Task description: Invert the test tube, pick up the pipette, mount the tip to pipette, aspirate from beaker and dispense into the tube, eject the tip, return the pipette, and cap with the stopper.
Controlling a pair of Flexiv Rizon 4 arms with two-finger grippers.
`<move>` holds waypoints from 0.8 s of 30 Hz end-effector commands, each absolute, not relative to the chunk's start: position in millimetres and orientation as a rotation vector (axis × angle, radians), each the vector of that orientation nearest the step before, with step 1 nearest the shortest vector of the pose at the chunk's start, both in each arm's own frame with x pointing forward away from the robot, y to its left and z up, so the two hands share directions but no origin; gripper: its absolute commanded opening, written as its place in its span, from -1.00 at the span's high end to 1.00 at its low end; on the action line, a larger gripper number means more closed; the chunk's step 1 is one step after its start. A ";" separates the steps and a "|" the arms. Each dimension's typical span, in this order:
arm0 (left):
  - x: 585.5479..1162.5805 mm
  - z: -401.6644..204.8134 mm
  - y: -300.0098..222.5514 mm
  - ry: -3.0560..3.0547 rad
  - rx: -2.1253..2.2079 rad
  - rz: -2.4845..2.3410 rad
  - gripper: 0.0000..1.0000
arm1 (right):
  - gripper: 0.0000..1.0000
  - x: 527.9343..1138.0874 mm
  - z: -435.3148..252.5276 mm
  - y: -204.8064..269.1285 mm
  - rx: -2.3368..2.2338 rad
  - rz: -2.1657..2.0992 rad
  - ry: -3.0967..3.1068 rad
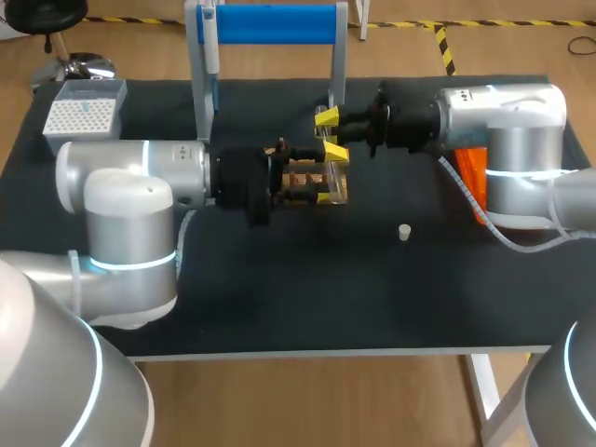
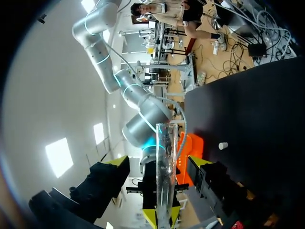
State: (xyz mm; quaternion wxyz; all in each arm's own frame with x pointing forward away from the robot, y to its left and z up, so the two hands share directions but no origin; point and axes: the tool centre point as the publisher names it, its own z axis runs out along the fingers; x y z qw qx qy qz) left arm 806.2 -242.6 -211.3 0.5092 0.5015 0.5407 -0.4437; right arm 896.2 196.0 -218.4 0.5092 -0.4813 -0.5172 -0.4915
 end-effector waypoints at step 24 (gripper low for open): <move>804.4 -210.3 -250.6 1.259 1.219 -1.096 0.05 | 1.00 895.2 -217.3 195.1 -1.162 -1.184 -1.248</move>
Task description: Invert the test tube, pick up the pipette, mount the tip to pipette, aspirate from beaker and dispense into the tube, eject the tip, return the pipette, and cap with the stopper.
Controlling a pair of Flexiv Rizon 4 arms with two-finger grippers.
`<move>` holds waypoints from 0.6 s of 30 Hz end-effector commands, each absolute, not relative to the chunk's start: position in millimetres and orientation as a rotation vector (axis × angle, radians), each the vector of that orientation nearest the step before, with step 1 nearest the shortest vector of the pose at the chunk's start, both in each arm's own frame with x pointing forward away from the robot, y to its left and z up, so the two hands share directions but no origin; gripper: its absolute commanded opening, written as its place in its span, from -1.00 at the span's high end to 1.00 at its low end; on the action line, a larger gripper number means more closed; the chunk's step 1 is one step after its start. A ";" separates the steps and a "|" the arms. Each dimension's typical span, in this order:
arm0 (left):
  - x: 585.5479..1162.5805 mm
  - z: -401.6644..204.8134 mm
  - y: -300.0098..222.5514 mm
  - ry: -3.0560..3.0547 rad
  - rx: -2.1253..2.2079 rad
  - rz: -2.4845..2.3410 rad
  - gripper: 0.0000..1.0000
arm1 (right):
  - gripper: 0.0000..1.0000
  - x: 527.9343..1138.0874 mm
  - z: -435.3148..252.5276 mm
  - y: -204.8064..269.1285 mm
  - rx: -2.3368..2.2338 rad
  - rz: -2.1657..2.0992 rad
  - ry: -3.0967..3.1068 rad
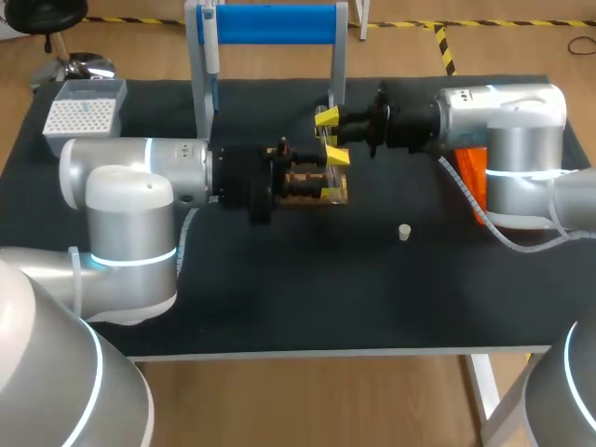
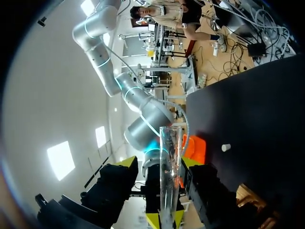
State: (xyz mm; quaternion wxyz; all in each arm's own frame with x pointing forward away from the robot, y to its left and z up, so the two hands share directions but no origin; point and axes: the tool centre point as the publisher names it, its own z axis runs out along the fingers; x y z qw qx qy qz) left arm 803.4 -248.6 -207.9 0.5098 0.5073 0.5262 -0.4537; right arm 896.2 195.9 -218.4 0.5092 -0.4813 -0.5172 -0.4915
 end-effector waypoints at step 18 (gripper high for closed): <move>803.2 -208.3 -244.6 1.224 1.183 -1.151 1.00 | -0.92 895.2 -217.3 195.1 -1.162 -1.184 -1.248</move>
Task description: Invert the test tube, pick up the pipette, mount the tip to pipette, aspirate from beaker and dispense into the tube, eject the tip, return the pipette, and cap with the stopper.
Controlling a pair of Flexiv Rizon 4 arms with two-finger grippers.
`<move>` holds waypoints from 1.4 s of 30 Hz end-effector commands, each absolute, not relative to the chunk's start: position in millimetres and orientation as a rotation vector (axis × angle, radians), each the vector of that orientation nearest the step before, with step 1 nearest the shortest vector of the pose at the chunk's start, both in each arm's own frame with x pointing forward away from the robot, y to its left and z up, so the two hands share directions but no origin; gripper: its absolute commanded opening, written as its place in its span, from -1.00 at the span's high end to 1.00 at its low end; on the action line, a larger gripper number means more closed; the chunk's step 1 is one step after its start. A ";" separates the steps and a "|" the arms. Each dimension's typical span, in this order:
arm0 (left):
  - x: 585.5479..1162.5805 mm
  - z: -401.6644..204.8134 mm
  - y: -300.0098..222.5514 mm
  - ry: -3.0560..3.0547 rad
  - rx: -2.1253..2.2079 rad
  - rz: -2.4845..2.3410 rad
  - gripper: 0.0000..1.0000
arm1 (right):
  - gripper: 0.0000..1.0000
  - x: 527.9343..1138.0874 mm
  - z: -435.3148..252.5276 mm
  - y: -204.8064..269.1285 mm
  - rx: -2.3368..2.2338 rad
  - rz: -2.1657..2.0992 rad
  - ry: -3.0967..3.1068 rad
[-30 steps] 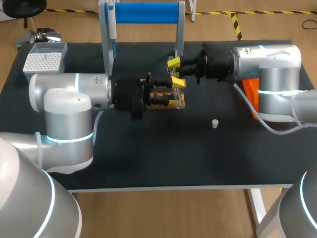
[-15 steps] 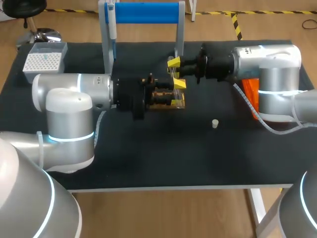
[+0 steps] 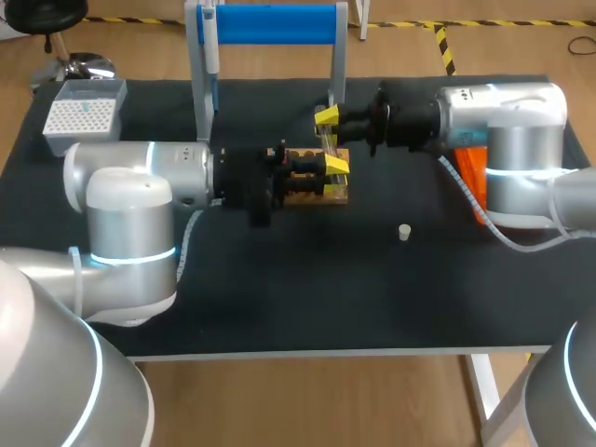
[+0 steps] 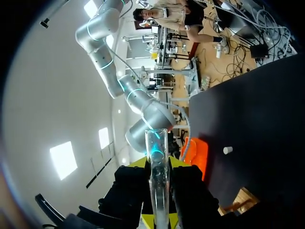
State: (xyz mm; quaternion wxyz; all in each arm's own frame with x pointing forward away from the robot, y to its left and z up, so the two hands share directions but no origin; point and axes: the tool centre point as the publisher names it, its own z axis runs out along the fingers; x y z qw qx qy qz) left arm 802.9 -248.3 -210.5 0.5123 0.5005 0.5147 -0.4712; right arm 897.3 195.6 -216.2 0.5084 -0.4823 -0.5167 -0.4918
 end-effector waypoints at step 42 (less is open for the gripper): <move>803.2 -208.3 -244.6 1.224 1.183 -1.151 1.00 | -1.00 876.8 -239.3 96.5 -1.049 -1.655 -1.850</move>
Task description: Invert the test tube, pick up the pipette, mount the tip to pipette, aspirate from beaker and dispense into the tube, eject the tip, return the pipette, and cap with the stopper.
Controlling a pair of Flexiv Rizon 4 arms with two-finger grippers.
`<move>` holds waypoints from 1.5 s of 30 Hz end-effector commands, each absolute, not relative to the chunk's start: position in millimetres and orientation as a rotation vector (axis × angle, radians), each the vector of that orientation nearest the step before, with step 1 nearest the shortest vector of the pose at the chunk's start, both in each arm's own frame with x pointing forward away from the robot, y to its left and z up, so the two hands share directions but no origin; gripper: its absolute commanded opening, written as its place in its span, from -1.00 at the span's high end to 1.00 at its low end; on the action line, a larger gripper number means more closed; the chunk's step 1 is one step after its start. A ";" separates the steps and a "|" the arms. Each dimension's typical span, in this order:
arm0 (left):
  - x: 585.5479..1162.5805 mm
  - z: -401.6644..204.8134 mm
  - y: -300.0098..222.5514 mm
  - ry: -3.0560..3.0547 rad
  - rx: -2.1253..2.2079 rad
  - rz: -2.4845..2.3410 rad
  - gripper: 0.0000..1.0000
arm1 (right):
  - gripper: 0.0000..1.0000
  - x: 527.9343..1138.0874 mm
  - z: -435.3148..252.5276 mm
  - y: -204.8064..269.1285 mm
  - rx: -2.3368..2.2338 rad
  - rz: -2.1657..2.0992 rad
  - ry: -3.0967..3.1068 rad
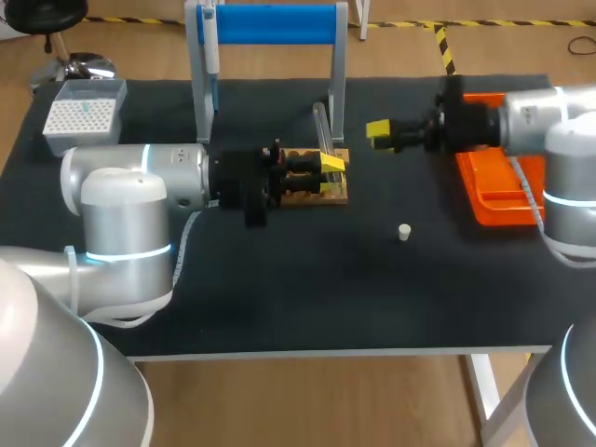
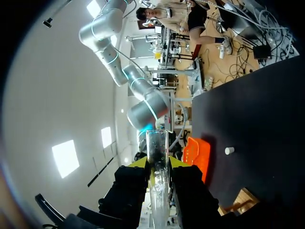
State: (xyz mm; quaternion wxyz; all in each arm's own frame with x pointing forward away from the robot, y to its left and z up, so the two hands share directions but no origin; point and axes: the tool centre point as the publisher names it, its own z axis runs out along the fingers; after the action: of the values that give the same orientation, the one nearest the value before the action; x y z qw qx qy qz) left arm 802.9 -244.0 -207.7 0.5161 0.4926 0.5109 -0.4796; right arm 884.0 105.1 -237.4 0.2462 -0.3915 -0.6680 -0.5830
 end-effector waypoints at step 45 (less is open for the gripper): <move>803.2 -208.3 -244.6 1.224 1.183 -1.151 1.00 | -1.00 877.1 -297.6 120.5 -0.727 -1.703 -2.621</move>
State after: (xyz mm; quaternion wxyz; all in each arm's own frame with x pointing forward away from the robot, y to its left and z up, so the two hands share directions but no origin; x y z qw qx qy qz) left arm 803.0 -243.7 -207.5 0.5153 0.4934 0.5109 -0.4796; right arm 878.1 114.6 -294.2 -0.0204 -0.2255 -0.8160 -0.5319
